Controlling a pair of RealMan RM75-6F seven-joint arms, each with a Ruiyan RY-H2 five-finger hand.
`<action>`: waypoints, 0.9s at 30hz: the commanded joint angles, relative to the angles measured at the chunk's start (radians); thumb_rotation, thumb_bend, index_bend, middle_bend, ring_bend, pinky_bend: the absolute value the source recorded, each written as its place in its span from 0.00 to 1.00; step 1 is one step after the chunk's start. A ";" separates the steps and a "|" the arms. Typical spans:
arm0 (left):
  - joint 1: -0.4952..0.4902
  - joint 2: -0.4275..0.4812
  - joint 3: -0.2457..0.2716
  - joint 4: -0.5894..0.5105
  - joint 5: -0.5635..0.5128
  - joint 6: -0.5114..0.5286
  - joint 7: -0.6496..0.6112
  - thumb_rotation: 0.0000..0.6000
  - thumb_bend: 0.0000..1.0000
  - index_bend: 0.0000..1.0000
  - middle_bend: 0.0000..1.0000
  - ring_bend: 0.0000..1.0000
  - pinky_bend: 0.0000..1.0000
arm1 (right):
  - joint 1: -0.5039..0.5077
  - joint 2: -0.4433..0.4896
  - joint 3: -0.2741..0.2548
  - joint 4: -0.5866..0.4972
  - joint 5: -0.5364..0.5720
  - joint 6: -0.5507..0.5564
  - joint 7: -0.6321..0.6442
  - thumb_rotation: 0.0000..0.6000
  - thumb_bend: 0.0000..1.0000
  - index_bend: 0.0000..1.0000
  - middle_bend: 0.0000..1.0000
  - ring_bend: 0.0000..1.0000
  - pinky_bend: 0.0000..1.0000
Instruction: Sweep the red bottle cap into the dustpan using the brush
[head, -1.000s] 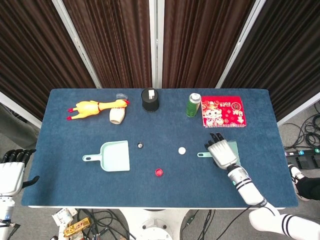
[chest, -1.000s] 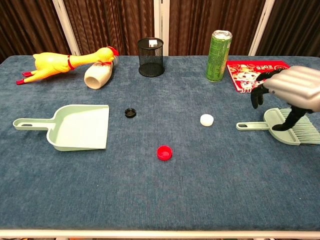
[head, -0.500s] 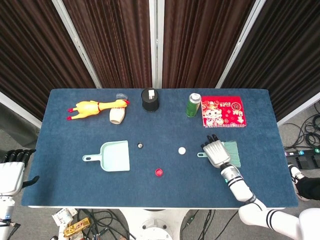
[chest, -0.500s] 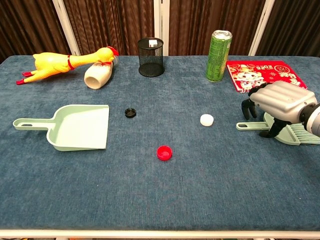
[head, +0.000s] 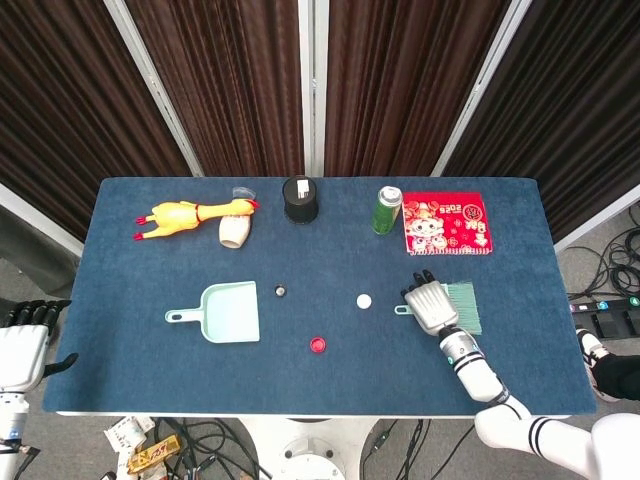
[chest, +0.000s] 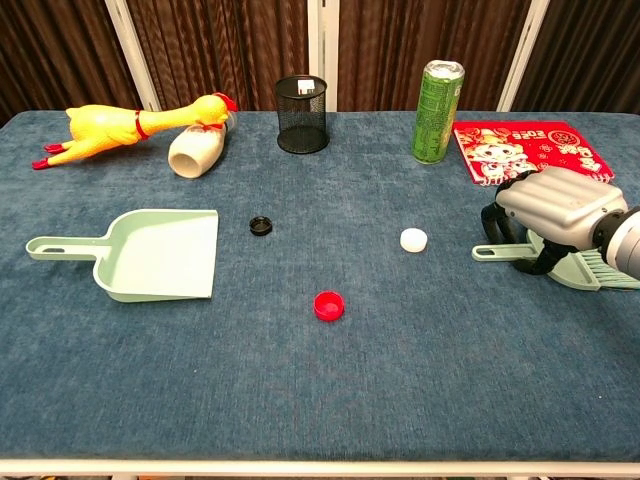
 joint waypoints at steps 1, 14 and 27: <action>-0.003 0.000 0.000 0.001 0.003 -0.002 -0.004 1.00 0.11 0.22 0.24 0.17 0.16 | 0.003 0.000 -0.001 0.001 0.001 -0.001 0.002 1.00 0.18 0.50 0.50 0.19 0.18; -0.099 0.032 -0.022 -0.015 0.040 -0.107 -0.035 1.00 0.11 0.24 0.24 0.17 0.16 | -0.005 0.085 0.031 -0.080 0.002 0.010 0.178 1.00 0.49 0.65 0.61 0.29 0.24; -0.343 -0.037 -0.090 -0.025 -0.081 -0.462 -0.073 1.00 0.11 0.33 0.30 0.22 0.18 | -0.003 0.370 0.124 -0.298 -0.071 0.039 0.566 1.00 0.56 0.66 0.62 0.30 0.25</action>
